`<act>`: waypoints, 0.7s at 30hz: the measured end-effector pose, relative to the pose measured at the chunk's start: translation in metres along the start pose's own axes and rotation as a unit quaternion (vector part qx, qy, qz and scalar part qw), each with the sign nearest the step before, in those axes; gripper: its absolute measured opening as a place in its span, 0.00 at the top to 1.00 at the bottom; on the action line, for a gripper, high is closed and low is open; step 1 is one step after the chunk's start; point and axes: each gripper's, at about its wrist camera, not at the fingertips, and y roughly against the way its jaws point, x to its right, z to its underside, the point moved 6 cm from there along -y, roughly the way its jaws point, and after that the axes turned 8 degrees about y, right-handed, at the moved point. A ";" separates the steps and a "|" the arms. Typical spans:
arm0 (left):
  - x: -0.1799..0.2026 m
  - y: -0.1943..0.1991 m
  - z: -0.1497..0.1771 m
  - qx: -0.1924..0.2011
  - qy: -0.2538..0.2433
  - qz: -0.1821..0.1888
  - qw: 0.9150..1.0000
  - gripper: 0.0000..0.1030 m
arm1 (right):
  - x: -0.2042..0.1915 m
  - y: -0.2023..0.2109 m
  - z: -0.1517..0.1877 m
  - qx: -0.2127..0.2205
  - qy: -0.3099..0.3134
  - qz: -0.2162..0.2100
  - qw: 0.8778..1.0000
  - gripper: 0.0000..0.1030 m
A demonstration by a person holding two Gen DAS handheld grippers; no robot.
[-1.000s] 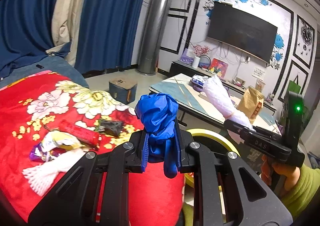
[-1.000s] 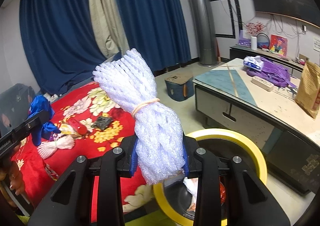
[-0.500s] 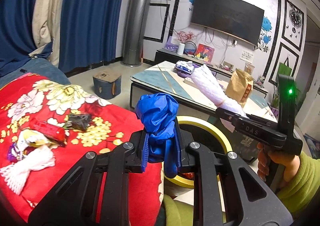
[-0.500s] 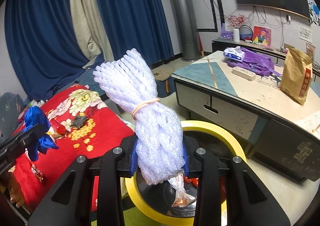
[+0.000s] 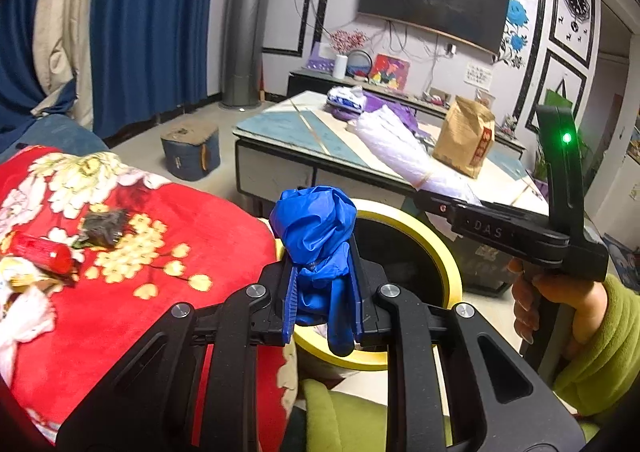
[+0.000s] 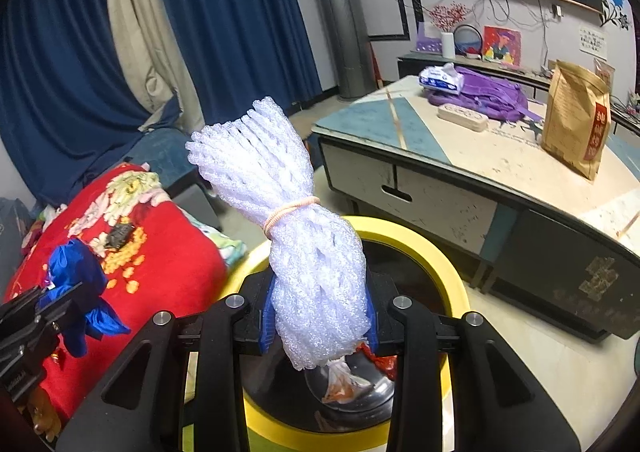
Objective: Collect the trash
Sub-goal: 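Carry the blue glove and white foam net over the trash bin, then open both tools to drop glove and foam net into the bin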
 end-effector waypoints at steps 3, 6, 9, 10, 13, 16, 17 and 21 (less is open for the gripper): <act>0.005 -0.014 0.005 -0.015 -0.006 0.002 1.000 0.86 | 0.008 -0.008 0.006 -0.016 -0.007 0.006 1.000 0.68; 0.009 -0.025 0.011 -0.026 -0.017 0.001 1.000 0.86 | 0.016 -0.017 0.012 -0.032 -0.015 0.009 0.999 0.68; 0.014 -0.039 0.017 -0.043 -0.021 0.006 0.999 0.85 | 0.021 -0.025 0.017 -0.043 -0.022 0.009 0.999 0.68; 0.014 -0.042 0.017 -0.047 -0.022 0.006 0.999 0.85 | 0.022 -0.026 0.019 -0.046 -0.023 0.008 0.999 0.68; 0.016 -0.052 0.021 -0.059 -0.025 0.012 0.998 0.85 | 0.025 -0.032 0.023 -0.056 -0.029 0.006 0.998 0.68; 0.017 -0.061 0.024 -0.069 -0.026 0.015 0.997 0.85 | 0.028 -0.039 0.028 -0.069 -0.036 0.003 0.997 0.67; 0.018 -0.063 0.024 -0.071 -0.026 0.015 0.997 0.85 | 0.030 -0.041 0.029 -0.073 -0.038 0.002 0.997 0.67; 0.019 -0.077 0.027 -0.082 -0.027 0.018 0.996 0.85 | 0.037 -0.047 0.036 -0.088 -0.052 -0.002 0.995 0.66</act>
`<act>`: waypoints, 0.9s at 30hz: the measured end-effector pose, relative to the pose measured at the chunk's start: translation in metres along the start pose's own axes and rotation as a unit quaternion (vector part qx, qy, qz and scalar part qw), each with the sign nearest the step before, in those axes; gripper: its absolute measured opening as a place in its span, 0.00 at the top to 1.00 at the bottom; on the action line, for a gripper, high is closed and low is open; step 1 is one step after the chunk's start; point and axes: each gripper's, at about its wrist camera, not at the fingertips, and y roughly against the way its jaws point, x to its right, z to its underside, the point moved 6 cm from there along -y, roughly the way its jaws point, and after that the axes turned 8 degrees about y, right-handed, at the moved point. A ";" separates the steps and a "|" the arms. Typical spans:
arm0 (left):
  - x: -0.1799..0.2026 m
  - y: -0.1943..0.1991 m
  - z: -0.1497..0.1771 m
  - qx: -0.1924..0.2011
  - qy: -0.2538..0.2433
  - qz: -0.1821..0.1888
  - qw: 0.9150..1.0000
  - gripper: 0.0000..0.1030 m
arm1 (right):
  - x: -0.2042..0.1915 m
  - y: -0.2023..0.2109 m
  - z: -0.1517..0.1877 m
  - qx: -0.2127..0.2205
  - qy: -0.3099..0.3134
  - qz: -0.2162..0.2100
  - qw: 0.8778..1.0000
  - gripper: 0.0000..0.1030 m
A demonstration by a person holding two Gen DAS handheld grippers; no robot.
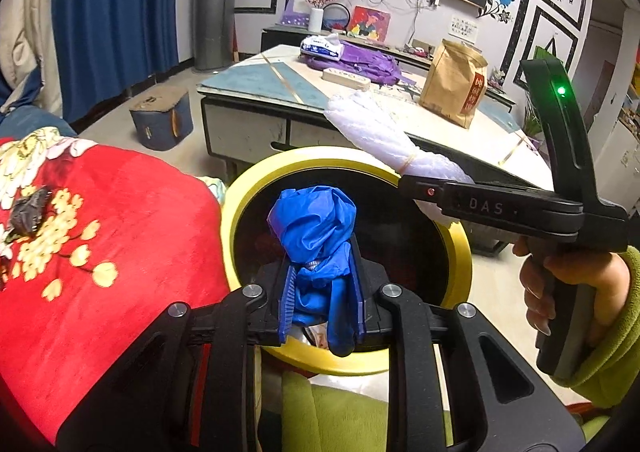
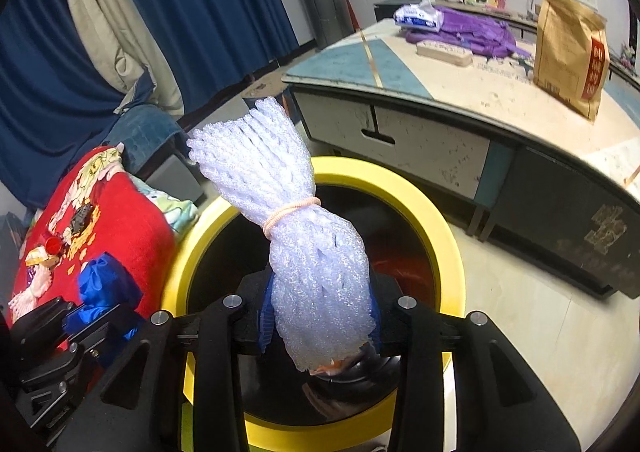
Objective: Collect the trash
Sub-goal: 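Open both tools to drop glove and foam net into the bin, then move both tools back toward the remaining trash on the bedspread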
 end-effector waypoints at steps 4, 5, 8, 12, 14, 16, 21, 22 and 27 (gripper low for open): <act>0.000 -0.015 -0.001 -0.013 0.004 0.003 1.000 0.84 | 0.011 -0.003 0.004 -0.006 -0.018 0.002 1.000 0.62; 0.000 -0.018 -0.002 -0.015 0.005 0.003 1.000 0.79 | 0.014 -0.004 0.004 -0.009 -0.024 0.002 1.000 0.60; -0.003 -0.020 -0.005 -0.008 0.010 0.005 1.000 0.56 | 0.022 -0.006 0.007 -0.014 -0.044 -0.003 0.999 0.52; -0.009 -0.015 -0.006 -0.002 0.022 0.000 1.000 0.36 | 0.029 -0.006 0.008 -0.013 -0.061 0.000 0.998 0.45; -0.013 -0.011 -0.006 0.005 0.030 -0.004 1.000 0.25 | 0.032 -0.005 0.007 -0.009 -0.065 0.001 0.998 0.43; -0.015 -0.005 -0.007 0.012 0.033 -0.009 0.999 0.17 | 0.031 -0.003 0.006 -0.004 -0.065 0.003 0.998 0.41; -0.021 0.009 -0.013 0.031 0.044 -0.022 0.998 0.11 | 0.022 0.007 -0.002 0.018 -0.047 0.000 0.999 0.39; -0.023 0.014 -0.015 0.037 0.048 -0.025 0.998 0.11 | 0.019 0.010 -0.004 0.026 -0.041 0.000 0.999 0.38; -0.028 0.032 -0.020 0.062 0.052 -0.041 0.996 0.11 | 0.002 0.031 -0.016 0.070 -0.014 -0.004 0.997 0.34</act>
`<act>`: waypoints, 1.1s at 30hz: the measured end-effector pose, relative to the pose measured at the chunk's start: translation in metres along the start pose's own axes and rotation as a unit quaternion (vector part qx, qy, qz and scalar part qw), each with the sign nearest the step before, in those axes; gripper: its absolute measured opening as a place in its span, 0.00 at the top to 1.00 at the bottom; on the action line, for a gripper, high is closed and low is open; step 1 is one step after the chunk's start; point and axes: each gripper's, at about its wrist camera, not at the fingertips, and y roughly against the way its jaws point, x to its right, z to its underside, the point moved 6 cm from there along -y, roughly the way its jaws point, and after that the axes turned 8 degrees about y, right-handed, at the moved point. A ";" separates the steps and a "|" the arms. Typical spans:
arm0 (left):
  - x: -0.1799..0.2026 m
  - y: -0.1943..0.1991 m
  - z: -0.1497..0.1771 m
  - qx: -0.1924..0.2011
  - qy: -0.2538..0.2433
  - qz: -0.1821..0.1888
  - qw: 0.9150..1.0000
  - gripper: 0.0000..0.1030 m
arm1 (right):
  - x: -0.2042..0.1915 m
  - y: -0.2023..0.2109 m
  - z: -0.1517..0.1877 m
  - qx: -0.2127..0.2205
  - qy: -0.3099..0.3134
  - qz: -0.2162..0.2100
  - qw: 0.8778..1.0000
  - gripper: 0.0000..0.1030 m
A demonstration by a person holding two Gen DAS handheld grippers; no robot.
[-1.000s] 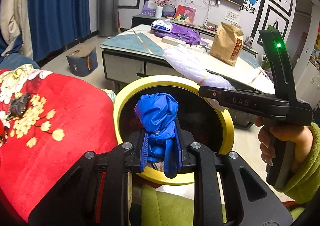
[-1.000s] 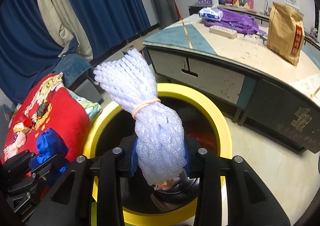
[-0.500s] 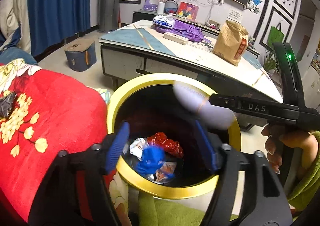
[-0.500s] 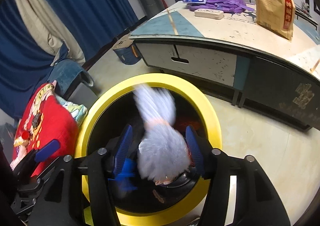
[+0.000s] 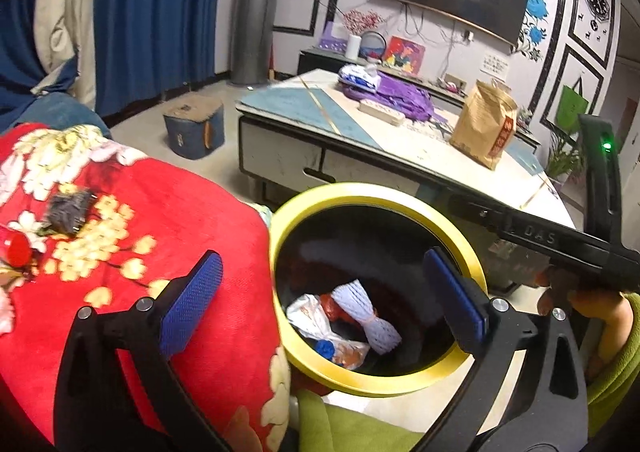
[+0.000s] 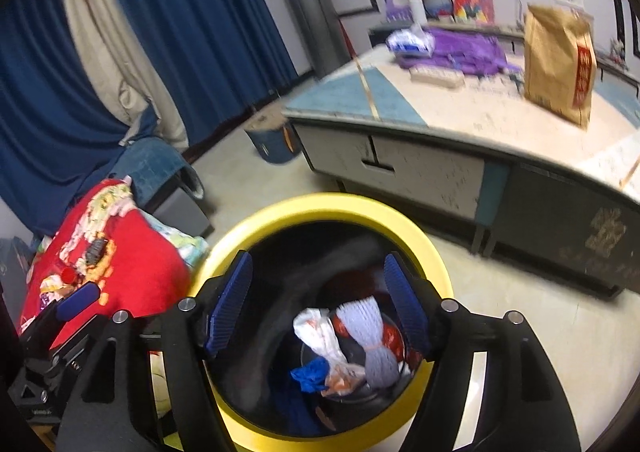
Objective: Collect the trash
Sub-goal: 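Move both tools back toward the remaining trash on the bedspread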
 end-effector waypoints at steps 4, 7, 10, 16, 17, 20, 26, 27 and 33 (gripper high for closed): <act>-0.008 0.017 -0.008 0.024 0.005 -0.012 1.000 0.11 | -0.015 0.018 -0.011 0.042 0.022 -0.007 0.999 0.30; -0.013 0.029 -0.013 0.040 0.009 -0.022 0.999 0.11 | -0.026 0.030 -0.017 0.069 0.035 -0.013 0.997 0.27; -0.020 0.040 -0.017 0.054 0.016 -0.029 0.998 0.11 | -0.039 0.039 -0.021 0.085 0.049 -0.023 0.995 0.25; -0.033 0.064 -0.026 0.086 0.026 -0.050 0.995 0.11 | -0.066 0.055 -0.024 0.109 0.077 -0.043 0.990 0.23; -0.035 0.068 -0.027 0.092 0.028 -0.053 0.994 0.11 | -0.071 0.057 -0.024 0.111 0.081 -0.046 0.989 0.22; -0.043 0.081 -0.031 0.109 0.032 -0.064 0.991 0.11 | -0.083 0.061 -0.023 0.114 0.094 -0.054 0.988 0.22; -0.061 0.103 -0.037 0.133 0.050 -0.084 0.986 0.11 | -0.104 0.066 -0.021 0.112 0.110 -0.069 0.985 0.22; -0.064 0.106 -0.038 0.136 0.052 -0.087 0.986 0.11 | -0.107 0.067 -0.020 0.112 0.114 -0.070 0.985 0.22; -0.083 0.125 -0.042 0.153 0.069 -0.109 0.980 0.11 | -0.125 0.071 -0.016 0.110 0.130 -0.083 0.982 0.22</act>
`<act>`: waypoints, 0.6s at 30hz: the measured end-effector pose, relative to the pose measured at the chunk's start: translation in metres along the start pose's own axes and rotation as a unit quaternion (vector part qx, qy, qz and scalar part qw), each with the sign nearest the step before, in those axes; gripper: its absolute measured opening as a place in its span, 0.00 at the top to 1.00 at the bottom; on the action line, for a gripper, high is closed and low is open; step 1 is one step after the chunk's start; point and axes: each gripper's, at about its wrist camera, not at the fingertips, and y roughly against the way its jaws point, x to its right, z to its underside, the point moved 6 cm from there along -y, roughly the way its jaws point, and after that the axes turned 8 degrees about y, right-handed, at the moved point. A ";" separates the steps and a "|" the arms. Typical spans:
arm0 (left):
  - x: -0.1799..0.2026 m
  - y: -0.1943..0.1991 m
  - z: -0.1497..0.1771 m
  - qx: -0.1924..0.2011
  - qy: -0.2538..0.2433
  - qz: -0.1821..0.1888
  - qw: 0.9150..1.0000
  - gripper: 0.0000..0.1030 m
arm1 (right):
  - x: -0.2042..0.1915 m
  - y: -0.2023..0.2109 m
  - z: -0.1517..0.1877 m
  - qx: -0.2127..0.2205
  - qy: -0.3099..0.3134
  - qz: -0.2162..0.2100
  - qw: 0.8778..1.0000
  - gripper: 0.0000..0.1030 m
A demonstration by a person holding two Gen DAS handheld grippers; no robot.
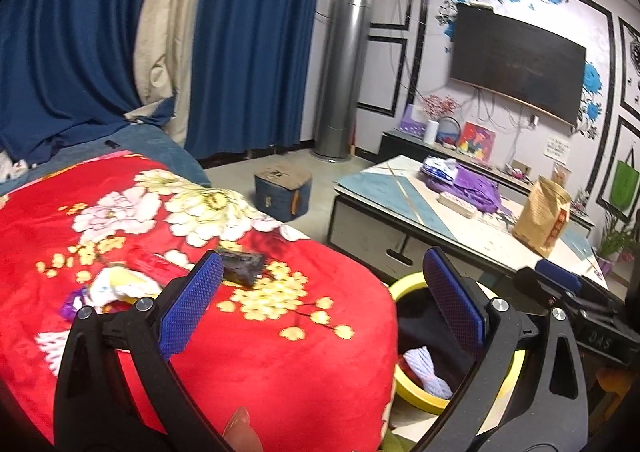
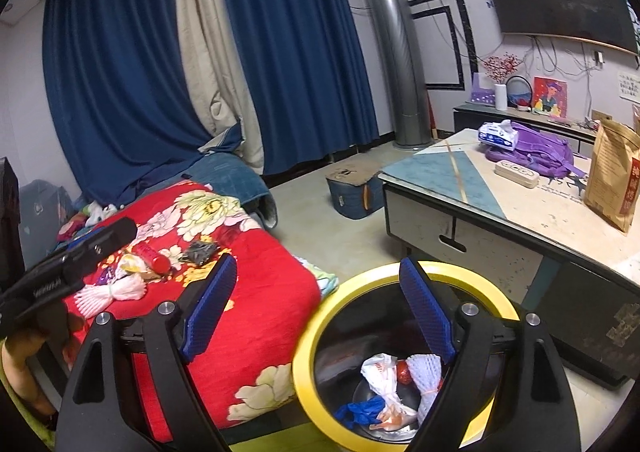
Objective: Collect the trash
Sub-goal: 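Move both tools back toward the remaining trash on the bedspread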
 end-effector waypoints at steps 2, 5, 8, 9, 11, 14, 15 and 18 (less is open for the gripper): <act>-0.008 0.004 -0.004 0.004 0.007 -0.009 1.000 0.11 | -0.004 0.000 -0.001 -0.001 0.004 -0.006 1.000 0.22; -0.019 0.009 -0.006 0.008 0.014 -0.020 1.000 0.11 | -0.014 -0.002 0.000 -0.003 0.011 -0.015 1.000 0.22; -0.030 0.015 -0.008 0.011 0.020 -0.030 0.999 0.11 | -0.024 -0.003 0.000 -0.006 0.016 -0.023 1.000 0.22; -0.032 0.017 -0.008 0.012 0.022 -0.033 0.999 0.11 | -0.028 -0.004 0.000 -0.007 0.020 -0.028 0.999 0.22; -0.040 0.021 -0.010 0.015 0.026 -0.040 0.999 0.11 | -0.035 -0.004 -0.001 -0.007 0.026 -0.034 0.999 0.22; -0.051 0.027 -0.012 0.018 0.032 -0.050 0.998 0.11 | -0.047 -0.006 -0.003 -0.009 0.033 -0.046 0.998 0.22; -0.054 0.028 -0.013 0.018 0.033 -0.053 0.998 0.11 | -0.049 -0.006 -0.003 -0.009 0.035 -0.049 0.998 0.22; -0.064 0.034 -0.016 0.021 0.034 -0.062 0.997 0.11 | -0.060 -0.009 -0.005 -0.012 0.044 -0.060 0.997 0.22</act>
